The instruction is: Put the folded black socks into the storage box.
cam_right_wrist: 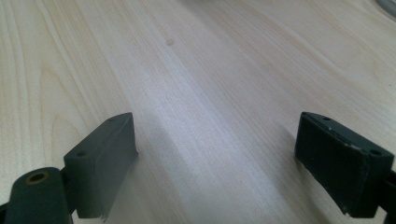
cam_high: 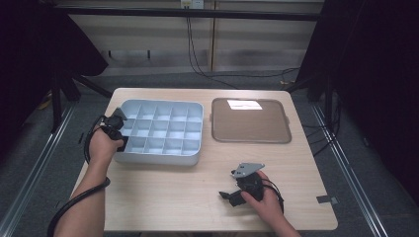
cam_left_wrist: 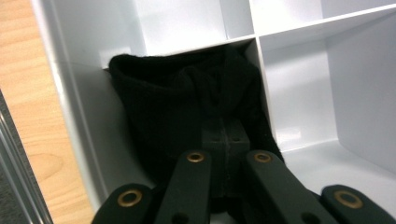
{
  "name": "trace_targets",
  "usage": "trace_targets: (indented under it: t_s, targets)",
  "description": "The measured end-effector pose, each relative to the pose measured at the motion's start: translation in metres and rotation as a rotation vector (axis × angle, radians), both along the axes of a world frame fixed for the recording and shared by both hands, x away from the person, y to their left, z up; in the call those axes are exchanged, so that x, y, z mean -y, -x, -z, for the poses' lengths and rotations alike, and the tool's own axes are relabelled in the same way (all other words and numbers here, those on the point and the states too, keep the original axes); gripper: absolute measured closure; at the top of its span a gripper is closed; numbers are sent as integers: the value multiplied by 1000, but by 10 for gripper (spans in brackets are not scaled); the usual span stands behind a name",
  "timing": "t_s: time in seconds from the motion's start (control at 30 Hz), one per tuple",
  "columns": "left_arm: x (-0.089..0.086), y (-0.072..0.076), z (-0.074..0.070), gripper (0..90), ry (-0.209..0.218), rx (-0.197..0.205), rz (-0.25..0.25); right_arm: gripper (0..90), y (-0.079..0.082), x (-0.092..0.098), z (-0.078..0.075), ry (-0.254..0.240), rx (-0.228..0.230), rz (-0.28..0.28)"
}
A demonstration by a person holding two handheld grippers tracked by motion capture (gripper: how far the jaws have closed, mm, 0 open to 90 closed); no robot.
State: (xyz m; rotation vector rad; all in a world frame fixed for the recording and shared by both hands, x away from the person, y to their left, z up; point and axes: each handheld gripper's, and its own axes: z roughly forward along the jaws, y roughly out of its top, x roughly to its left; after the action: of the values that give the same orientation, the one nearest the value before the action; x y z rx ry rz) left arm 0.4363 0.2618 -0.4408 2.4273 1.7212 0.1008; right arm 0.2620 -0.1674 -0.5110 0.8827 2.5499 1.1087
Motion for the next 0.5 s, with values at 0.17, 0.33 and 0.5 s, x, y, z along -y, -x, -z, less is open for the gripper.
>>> trace_targets:
  t_s: [0.17, 0.33, 0.5]
  targets:
    - [-2, 1, -6, 900, 10, 3, 6, 122, 0, 0, 0, 0, 0, 0]
    - [-4, 2, -18, 882, 14, 24, 3, 123, 0, 0, 0, 0, 2, -1]
    - [-6, 2, -29, 862, 19, 41, -5, 122, 0, 0, 0, 0, 2, -1]
